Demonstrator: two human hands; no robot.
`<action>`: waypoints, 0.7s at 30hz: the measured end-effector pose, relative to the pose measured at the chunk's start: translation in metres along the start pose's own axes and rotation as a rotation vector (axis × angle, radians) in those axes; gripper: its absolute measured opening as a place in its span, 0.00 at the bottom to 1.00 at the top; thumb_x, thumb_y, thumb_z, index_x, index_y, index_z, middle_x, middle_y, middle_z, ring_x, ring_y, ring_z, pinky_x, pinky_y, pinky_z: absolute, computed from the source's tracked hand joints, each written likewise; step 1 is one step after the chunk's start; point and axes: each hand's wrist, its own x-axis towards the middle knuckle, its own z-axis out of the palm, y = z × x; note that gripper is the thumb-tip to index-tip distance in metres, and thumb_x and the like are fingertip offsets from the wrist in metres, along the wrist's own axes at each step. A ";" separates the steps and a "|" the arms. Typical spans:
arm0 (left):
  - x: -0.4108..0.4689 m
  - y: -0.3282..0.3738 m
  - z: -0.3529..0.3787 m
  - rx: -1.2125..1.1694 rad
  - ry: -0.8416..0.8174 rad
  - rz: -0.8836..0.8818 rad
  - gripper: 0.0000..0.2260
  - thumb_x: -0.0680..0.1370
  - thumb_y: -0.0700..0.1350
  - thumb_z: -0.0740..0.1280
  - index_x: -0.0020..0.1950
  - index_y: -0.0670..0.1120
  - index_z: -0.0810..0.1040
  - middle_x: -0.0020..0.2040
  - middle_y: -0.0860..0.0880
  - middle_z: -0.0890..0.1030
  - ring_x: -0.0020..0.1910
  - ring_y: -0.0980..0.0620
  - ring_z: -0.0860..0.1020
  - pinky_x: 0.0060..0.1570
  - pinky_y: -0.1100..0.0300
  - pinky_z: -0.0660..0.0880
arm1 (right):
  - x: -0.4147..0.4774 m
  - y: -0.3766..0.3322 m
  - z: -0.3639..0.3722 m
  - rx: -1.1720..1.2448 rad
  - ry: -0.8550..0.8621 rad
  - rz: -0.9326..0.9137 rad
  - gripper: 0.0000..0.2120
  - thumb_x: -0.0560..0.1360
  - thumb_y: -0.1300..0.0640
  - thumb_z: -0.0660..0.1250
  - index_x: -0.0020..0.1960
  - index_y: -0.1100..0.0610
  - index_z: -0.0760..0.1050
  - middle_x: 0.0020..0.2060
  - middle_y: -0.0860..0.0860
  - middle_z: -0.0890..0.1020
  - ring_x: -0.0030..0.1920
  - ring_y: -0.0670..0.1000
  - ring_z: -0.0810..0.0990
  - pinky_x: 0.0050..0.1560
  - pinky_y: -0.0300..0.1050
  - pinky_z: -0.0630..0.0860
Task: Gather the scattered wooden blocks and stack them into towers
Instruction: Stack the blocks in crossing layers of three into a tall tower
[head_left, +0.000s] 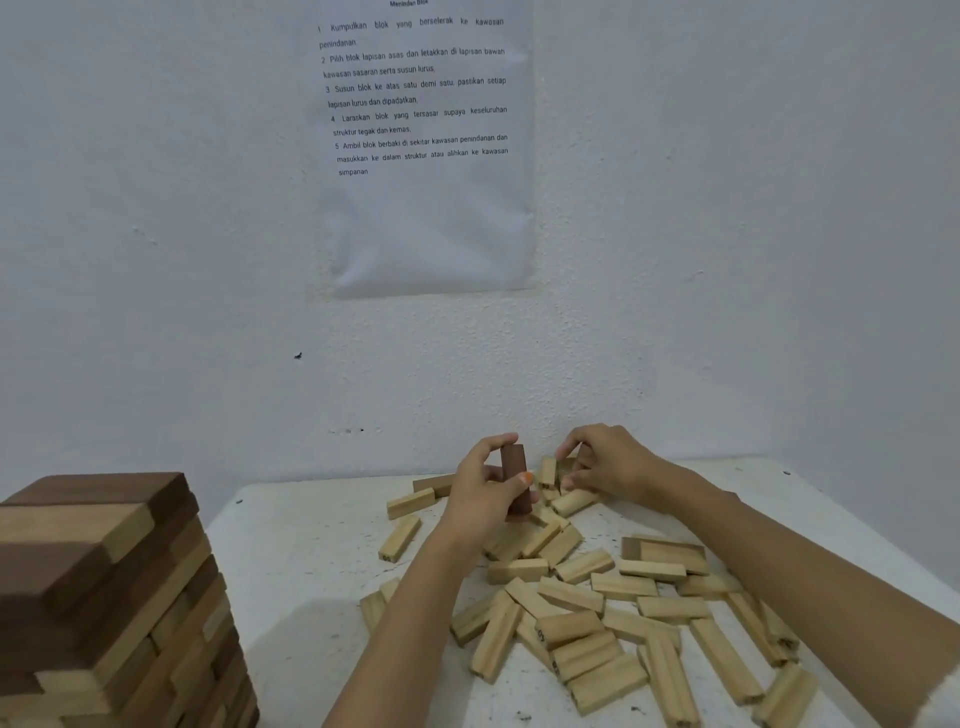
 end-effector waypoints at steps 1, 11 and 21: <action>0.000 0.000 0.000 0.003 0.001 -0.002 0.20 0.78 0.34 0.65 0.67 0.49 0.70 0.52 0.40 0.79 0.43 0.50 0.83 0.47 0.56 0.81 | 0.001 0.000 0.000 0.011 -0.014 -0.001 0.14 0.71 0.60 0.75 0.54 0.53 0.76 0.46 0.55 0.84 0.49 0.53 0.82 0.53 0.50 0.77; -0.004 0.006 0.004 -0.003 0.008 0.004 0.19 0.77 0.34 0.66 0.66 0.49 0.72 0.48 0.41 0.81 0.44 0.47 0.83 0.48 0.54 0.81 | -0.015 -0.004 0.002 0.167 0.242 -0.231 0.10 0.75 0.61 0.70 0.55 0.55 0.74 0.33 0.56 0.77 0.30 0.43 0.70 0.35 0.35 0.69; -0.031 0.034 0.010 -0.082 -0.045 -0.011 0.17 0.79 0.35 0.62 0.66 0.49 0.71 0.54 0.38 0.80 0.44 0.48 0.83 0.48 0.52 0.81 | -0.055 -0.032 -0.009 0.241 0.260 -0.250 0.09 0.78 0.60 0.66 0.57 0.53 0.71 0.31 0.46 0.73 0.31 0.41 0.70 0.38 0.33 0.69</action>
